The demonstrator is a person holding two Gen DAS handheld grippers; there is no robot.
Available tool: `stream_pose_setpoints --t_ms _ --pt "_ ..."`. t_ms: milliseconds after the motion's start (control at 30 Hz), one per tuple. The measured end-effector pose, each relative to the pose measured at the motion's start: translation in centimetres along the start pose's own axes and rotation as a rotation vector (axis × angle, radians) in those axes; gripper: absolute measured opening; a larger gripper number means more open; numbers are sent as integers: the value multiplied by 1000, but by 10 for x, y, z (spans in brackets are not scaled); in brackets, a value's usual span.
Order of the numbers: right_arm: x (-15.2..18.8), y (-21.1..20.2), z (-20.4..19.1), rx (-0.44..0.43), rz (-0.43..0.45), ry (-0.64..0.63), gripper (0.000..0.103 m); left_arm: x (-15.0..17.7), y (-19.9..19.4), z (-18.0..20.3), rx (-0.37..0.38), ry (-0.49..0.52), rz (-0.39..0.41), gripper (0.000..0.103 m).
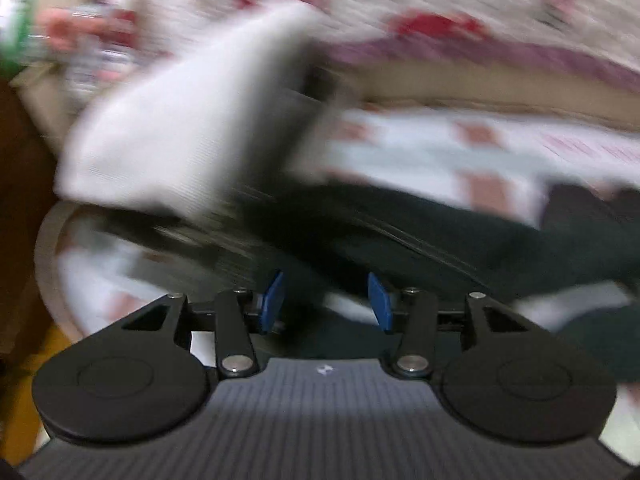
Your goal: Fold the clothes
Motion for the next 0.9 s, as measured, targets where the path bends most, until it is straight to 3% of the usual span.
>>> stream_pose_setpoints --t_ms 167,233,333,433,500,533,633,700,733,800,867,900 --pt "-5 -27 9 132 114 -27 53 60 -6 60 219 235 -88 51" --pt "-3 -40 12 199 143 -40 54 72 -10 78 245 329 -74 60" --pt "4 -51 34 258 128 70 54 80 -10 94 252 404 -87 68" --pt "19 -55 53 185 122 227 55 82 -4 100 262 388 -134 70" --pt "24 -51 52 91 110 256 55 85 -4 103 265 386 -155 70" --pt "26 -48 51 52 98 257 56 87 -5 105 262 392 -159 70" --pt "24 -38 43 72 76 213 60 92 -4 118 200 457 -128 71" --pt "20 -37 38 49 79 183 60 96 -2 125 125 510 -112 86" --pt "18 -37 35 32 83 166 60 98 0 127 83 537 -106 87" --pt "16 -39 30 -26 79 145 60 100 3 128 22 564 -86 87" --pt "17 -38 28 -80 80 151 60 92 7 123 -17 526 -76 85" --pt "18 -36 28 -102 77 157 60 86 8 119 -31 484 -78 75"
Point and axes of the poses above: each gripper's, at about its wrist camera, not at the fingertips, and y roughly the way its jaws point, z to its right, x to its underside, the point moved 1 cm from there along y, roughly the way its jaws point, and after that the axes turned 15 degrees about -y, right-handed, at the moved point
